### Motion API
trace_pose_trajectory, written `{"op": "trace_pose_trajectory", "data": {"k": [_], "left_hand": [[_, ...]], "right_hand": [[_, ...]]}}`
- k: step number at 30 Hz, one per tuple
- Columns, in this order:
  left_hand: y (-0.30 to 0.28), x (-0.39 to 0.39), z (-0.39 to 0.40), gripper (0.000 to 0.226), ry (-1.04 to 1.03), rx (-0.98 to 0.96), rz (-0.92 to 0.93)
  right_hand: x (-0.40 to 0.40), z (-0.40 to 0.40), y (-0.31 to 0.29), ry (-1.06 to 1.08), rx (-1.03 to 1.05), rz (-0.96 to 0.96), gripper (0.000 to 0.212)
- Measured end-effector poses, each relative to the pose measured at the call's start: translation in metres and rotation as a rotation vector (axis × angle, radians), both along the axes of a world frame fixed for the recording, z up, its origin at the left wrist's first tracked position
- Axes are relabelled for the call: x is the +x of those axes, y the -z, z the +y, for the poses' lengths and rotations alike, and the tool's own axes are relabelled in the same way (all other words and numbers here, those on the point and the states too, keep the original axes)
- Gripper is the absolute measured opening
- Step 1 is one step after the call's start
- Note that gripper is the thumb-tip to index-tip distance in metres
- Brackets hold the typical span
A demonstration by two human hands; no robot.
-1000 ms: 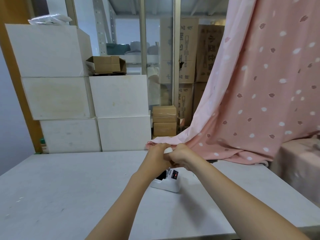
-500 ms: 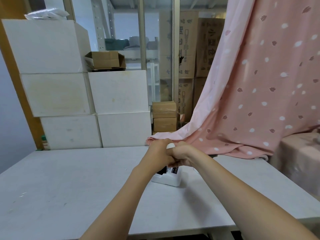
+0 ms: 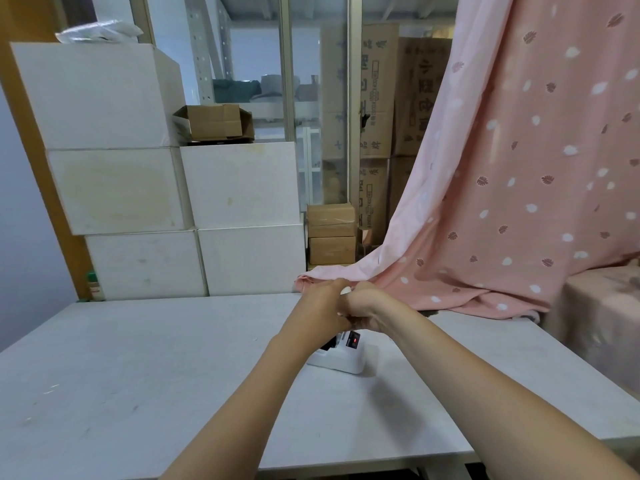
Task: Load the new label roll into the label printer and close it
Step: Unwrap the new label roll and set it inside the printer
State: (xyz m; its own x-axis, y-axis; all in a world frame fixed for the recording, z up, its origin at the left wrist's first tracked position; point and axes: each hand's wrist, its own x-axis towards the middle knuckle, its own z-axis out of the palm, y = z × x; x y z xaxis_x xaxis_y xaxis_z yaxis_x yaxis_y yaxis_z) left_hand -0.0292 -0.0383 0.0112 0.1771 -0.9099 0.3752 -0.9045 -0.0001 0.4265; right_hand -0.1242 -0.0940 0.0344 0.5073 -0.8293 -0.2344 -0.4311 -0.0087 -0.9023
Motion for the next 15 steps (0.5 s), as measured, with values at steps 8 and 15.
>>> {"op": "trace_pose_trajectory", "data": {"k": [8,15], "left_hand": [[-0.002,-0.001,-0.005,0.044,-0.021,-0.092,0.006],[-0.001,0.005,0.001,0.041,-0.019,-0.133,0.138]], "right_hand": [[0.007,-0.002,-0.001,0.108,-0.056,-0.012,0.04],[-0.009,-0.001,-0.007,-0.016,0.015,-0.118,0.018]]}}
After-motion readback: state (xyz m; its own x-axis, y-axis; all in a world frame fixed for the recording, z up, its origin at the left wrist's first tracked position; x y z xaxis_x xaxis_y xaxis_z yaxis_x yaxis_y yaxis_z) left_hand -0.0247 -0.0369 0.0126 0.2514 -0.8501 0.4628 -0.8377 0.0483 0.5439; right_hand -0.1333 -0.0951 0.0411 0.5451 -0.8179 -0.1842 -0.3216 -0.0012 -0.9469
